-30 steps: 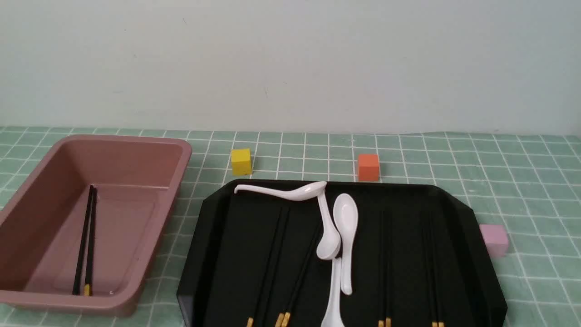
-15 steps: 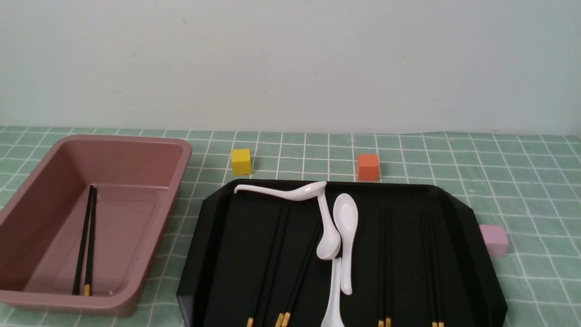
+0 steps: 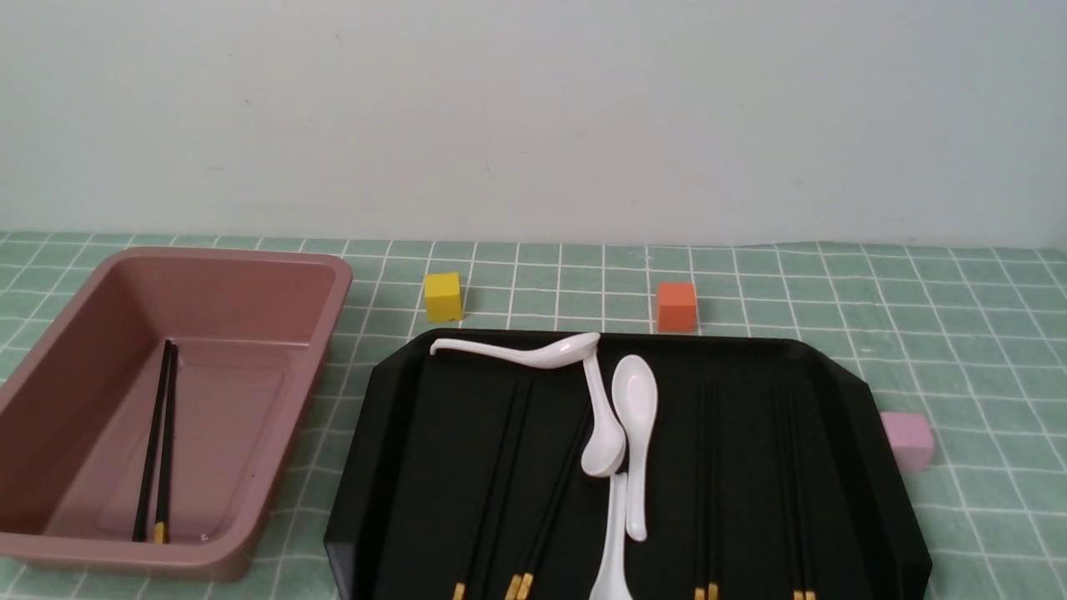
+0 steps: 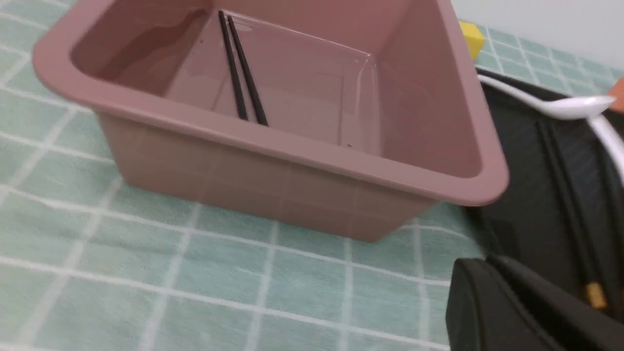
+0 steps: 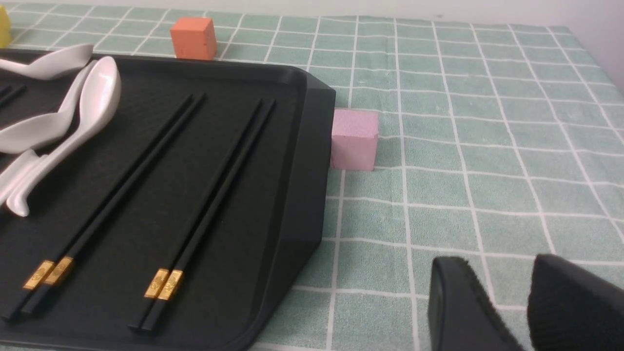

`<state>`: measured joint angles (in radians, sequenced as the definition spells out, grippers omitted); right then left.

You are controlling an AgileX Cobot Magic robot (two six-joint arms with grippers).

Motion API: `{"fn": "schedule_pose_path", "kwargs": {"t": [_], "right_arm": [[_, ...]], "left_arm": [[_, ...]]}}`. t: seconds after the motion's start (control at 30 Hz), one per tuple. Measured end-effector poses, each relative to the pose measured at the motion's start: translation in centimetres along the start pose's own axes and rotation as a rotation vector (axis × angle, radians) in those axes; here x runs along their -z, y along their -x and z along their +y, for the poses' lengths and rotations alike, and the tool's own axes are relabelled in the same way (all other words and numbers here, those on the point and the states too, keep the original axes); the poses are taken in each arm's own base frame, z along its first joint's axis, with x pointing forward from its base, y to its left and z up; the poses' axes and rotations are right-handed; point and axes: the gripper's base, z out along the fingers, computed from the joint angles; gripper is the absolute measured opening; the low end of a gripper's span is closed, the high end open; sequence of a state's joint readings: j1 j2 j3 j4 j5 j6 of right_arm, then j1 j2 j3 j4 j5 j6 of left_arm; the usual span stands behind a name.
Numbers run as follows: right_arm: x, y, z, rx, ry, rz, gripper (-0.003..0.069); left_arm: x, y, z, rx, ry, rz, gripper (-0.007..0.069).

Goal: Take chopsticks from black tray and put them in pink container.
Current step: 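Reach over to the black tray and grasp a pair of chopsticks with the left gripper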

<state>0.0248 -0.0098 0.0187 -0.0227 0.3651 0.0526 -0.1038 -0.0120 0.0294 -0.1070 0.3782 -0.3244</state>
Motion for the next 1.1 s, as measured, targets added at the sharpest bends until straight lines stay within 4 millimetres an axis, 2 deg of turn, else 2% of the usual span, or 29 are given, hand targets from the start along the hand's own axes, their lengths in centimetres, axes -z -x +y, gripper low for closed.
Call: {"fn": "schedule_pose_path", "kwargs": {"t": [0.1, 0.13, 0.17, 0.2, 0.33, 0.6, 0.73, 0.87, 0.9, 0.97, 1.0, 1.03, 1.1], "right_arm": [[0.0, 0.0, 0.0, 0.000, 0.000, 0.000, 0.0239], [0.0, 0.0, 0.0, 0.000, 0.000, 0.000, 0.0239], [0.0, 0.0, 0.0, 0.000, 0.000, 0.000, 0.0239], [0.0, 0.0, 0.0, 0.000, 0.000, 0.000, 0.0239], [0.0, 0.0, 0.0, 0.000, 0.000, 0.000, 0.0239], [0.0, 0.0, 0.0, 0.000, 0.000, 0.000, 0.0239], [0.0, 0.0, 0.0, 0.000, 0.000, 0.000, 0.0239], [0.0, 0.0, 0.0, 0.000, 0.000, 0.000, 0.0239], [0.0, 0.0, 0.0, 0.000, 0.000, 0.000, 0.0239], [0.0, 0.0, 0.0, 0.000, 0.000, 0.000, 0.0239], [0.0, 0.0, 0.0, 0.000, 0.000, 0.000, 0.0239], [0.0, 0.0, 0.0, 0.000, 0.000, 0.000, 0.0239], [0.0, 0.0, 0.0, 0.000, 0.000, 0.000, 0.0239]], "left_arm": [[0.0, -0.1, -0.6, 0.295, -0.064, 0.026, 0.0022], [0.0, -0.2, -0.7, 0.310, -0.070, 0.028, 0.0022], [0.1, -0.2, -1.2, 0.549, -0.120, 0.056, 0.0024], [0.1, -0.2, -1.4, 0.672, -0.147, 0.071, 0.0026], [0.3, 0.1, -2.2, 1.004, -0.231, 0.116, 0.0031], [0.4, 0.9, -2.5, 1.238, -0.309, 0.086, 0.0039], [0.9, 2.1, -2.9, 1.212, -0.356, 0.033, 0.0039], [3.8, 6.7, -5.5, 0.974, -0.496, -0.053, 0.0039], [4.1, 7.1, -5.8, 0.958, -0.507, -0.055, 0.0039], [4.5, 9.5, -7.6, 0.810, -0.491, 0.010, 0.0039], [4.2, 9.6, -7.7, 0.797, -0.476, 0.029, 0.0039], [3.4, 10.9, -8.8, 0.679, -0.412, 0.141, 0.0039], [1.6, 11.3, -9.4, 0.568, -0.305, 0.334, 0.0039]]}}
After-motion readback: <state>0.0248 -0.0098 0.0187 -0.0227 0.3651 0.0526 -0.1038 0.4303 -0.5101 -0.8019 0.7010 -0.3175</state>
